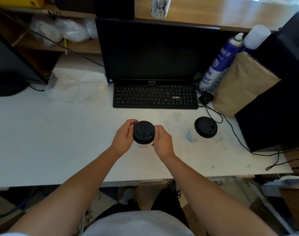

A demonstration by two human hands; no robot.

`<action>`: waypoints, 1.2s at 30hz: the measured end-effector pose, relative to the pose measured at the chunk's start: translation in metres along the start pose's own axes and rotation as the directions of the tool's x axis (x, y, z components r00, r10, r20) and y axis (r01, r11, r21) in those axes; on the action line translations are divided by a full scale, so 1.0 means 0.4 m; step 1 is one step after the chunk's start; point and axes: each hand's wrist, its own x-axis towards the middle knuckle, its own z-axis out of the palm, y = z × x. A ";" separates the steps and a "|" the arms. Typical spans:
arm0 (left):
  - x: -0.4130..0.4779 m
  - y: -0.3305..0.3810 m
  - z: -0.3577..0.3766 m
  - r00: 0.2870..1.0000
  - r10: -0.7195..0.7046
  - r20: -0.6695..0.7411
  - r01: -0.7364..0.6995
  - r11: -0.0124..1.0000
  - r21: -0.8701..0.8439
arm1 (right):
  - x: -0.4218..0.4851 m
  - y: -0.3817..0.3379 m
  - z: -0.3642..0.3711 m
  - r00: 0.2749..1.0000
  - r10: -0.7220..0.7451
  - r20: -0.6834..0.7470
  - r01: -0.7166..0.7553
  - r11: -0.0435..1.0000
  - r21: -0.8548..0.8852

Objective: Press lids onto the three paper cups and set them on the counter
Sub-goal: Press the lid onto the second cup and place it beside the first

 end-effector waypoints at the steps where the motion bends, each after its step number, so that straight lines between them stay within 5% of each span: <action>1: 0.001 0.006 0.001 1.000 0.010 -0.006 -0.010 1.000 0.023 | 0.002 -0.005 -0.003 1.000 0.027 0.000 -0.027 1.000 0.001; 4: -0.001 0.023 0.007 1.000 0.011 0.009 -0.012 0.997 0.077 | 0.007 -0.016 -0.010 0.974 0.217 0.060 -0.225 0.950 0.219; 6: -0.012 0.026 0.009 0.999 0.031 -0.028 -0.028 0.996 0.089 | 0.001 -0.017 -0.014 0.933 0.323 0.157 -0.358 0.813 0.459; 12: -0.040 0.008 -0.001 0.992 -0.070 -0.106 0.070 0.998 -0.009 | -0.018 -0.009 -0.015 0.931 0.300 0.209 -0.357 0.623 0.696; 25: -0.034 0.001 -0.015 0.920 -0.374 -0.122 0.342 0.913 -0.222 | -0.004 0.005 0.032 0.944 0.288 0.161 -0.325 0.734 0.597; 36: -0.044 -0.002 -0.009 0.939 -0.319 -0.127 0.303 0.945 -0.126 | 0.010 0.005 0.022 0.967 0.217 0.131 -0.246 0.929 0.277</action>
